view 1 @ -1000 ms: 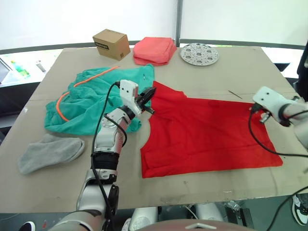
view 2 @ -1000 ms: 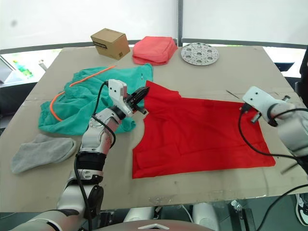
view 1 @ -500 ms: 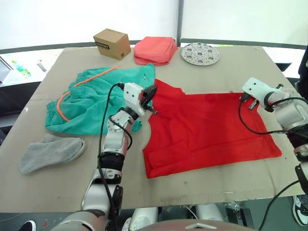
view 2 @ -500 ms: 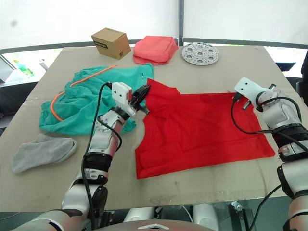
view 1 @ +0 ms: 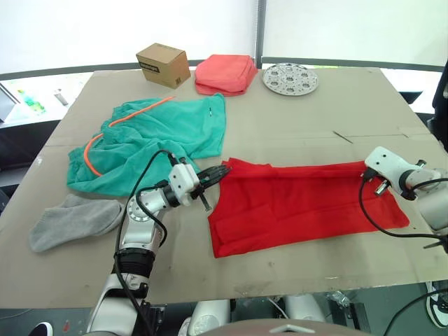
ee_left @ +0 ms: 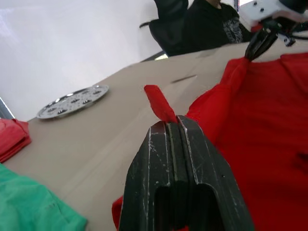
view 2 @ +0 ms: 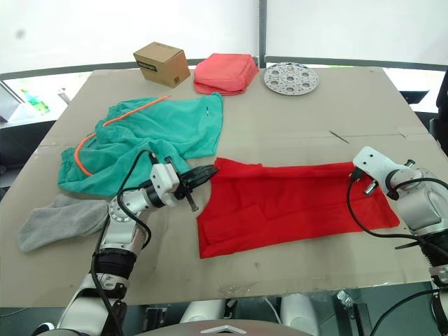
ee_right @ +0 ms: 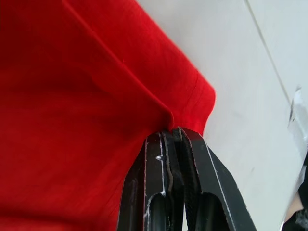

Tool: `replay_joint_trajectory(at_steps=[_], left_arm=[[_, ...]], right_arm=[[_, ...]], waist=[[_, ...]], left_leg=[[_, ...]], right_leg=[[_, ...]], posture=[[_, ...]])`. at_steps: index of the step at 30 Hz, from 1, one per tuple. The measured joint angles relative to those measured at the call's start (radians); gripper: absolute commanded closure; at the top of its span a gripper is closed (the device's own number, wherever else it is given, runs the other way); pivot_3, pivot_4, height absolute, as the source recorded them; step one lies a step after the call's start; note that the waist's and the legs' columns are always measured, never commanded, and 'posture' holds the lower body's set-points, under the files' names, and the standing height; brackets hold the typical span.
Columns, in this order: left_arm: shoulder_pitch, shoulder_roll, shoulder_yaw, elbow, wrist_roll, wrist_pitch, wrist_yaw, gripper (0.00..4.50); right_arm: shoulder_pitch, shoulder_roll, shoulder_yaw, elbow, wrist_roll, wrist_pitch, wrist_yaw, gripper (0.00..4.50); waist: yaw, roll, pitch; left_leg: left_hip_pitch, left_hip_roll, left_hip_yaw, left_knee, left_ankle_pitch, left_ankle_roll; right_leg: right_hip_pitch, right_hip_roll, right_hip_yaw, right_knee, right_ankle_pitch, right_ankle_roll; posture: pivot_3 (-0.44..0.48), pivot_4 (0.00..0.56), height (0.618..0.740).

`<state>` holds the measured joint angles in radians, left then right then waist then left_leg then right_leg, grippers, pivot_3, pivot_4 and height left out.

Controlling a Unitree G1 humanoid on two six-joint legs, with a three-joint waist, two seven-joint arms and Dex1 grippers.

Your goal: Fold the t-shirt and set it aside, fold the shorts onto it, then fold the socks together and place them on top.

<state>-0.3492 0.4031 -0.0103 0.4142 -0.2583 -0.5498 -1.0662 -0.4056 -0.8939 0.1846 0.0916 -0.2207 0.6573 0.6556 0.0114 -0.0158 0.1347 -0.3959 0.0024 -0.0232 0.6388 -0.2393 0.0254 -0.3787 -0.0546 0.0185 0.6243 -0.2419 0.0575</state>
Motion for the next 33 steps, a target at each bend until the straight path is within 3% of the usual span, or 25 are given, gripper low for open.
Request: replay_joint_trajectory(at_steps=[6,10,13,19,31,33], left_arm=[[-0.049,0.014,-0.037,0.118,0.053,-0.164,-0.043,4.50],[-0.220,-0.005,-0.010,0.242,0.059,-0.156,0.028,4.50],[-0.298,-0.005,-0.001,0.263,0.047,-0.209,-0.001,4.50],[-0.149,0.015,-0.054,0.276,0.022,-0.308,-0.153,4.50],[-0.156,0.058,-0.100,0.403,0.106,-0.447,-0.154,4.50],[-0.165,0.063,-0.100,0.423,0.117,-0.444,-0.135,3.81]], right_arm=[[0.002,0.006,-0.002,-0.021,-0.002,0.018,0.003,4.46],[-0.081,0.045,-0.002,-0.008,0.006,0.035,0.004,4.46],[-0.122,0.052,-0.008,0.002,0.009,0.036,0.001,4.46],[0.016,0.029,-0.016,-0.083,0.025,0.093,0.045,4.46],[0.091,0.001,-0.036,-0.184,0.040,0.161,0.054,4.46],[0.091,0.001,-0.042,-0.184,0.046,0.164,0.055,4.50]], waist=[[0.001,0.000,0.000],[0.000,0.000,0.000],[0.000,0.000,-0.001],[0.000,0.000,-0.001],[0.001,0.001,-0.001],[0.000,0.001,-0.001]], left_leg=[[0.000,0.000,-0.002,-0.001,0.000,0.000],[-0.002,-0.001,-0.002,0.002,0.000,0.000],[-0.001,-0.001,-0.001,0.002,0.000,0.000],[-0.002,0.001,-0.002,-0.002,0.000,0.000],[-0.001,0.000,-0.002,0.003,0.000,0.000],[-0.001,0.000,-0.003,0.002,0.000,0.000]], right_leg=[[0.000,0.000,-0.002,0.001,0.000,0.000],[0.000,0.001,-0.002,0.001,0.000,0.001],[0.001,0.001,-0.002,0.001,0.000,0.001],[-0.001,0.002,-0.002,0.000,-0.001,0.002],[0.001,0.001,-0.002,0.002,0.000,0.001],[0.001,0.002,-0.003,0.002,0.000,0.001]], posture=[[0.000,0.150,0.740],[0.000,0.150,0.740],[0.000,0.150,0.740],[0.000,0.150,0.740],[0.000,0.150,0.740],[0.000,0.150,0.740]])
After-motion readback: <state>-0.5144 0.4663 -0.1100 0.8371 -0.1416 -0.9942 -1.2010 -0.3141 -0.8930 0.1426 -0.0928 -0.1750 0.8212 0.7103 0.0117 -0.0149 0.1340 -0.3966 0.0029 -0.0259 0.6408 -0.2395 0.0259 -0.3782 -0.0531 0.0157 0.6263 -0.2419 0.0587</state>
